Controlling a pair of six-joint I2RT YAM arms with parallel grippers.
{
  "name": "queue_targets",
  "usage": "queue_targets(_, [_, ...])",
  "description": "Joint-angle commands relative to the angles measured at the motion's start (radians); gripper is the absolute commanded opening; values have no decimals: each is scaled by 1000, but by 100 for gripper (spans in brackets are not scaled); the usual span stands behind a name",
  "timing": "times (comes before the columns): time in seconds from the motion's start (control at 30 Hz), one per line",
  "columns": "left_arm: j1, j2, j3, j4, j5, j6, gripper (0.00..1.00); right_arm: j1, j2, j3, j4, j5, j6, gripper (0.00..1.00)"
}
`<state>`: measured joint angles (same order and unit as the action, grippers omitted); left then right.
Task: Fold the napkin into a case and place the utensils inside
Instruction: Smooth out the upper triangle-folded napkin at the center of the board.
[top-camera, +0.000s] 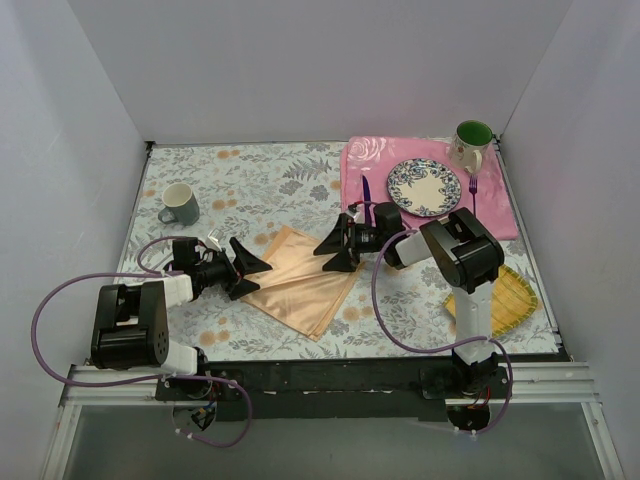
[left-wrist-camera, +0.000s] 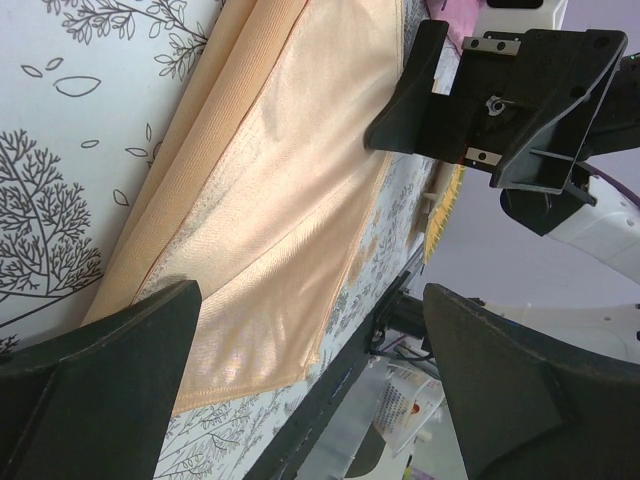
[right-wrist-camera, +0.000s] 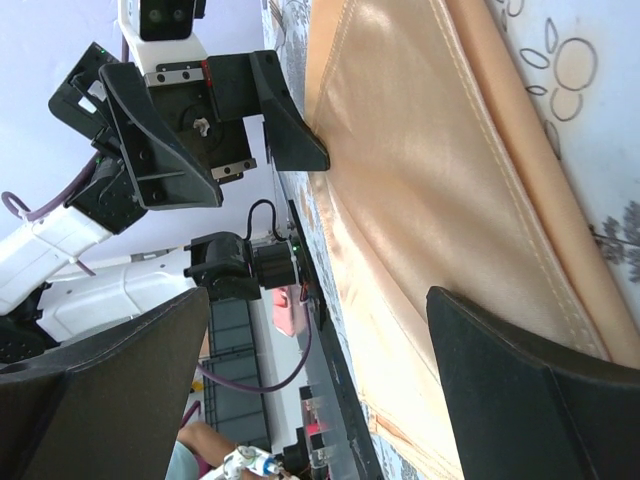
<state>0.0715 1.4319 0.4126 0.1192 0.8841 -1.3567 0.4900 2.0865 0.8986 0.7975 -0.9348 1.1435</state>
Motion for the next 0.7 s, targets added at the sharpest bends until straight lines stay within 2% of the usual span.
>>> queue_targets(0.0, [-1, 30, -15, -70, -129, 59, 97, -34, 6, -26, -127, -1, -87, 99])
queue_targets(0.2, [2, 25, -14, -70, -126, 57, 96, -47, 4, -4, -170, -7, -132, 99])
queue_targets(0.3, [4, -32, -11, -23, -59, 48, 96, -44, 6, 0, -193, 11, -156, 99])
queue_targets(0.5, [-105, -148, 38, 63, 62, 3, 98, -27, 24, 19, -198, 28, -159, 99])
queue_targets(0.67, [-239, -111, 48, 164, 29, -76, 97, -25, 32, 26, -199, 37, -157, 99])
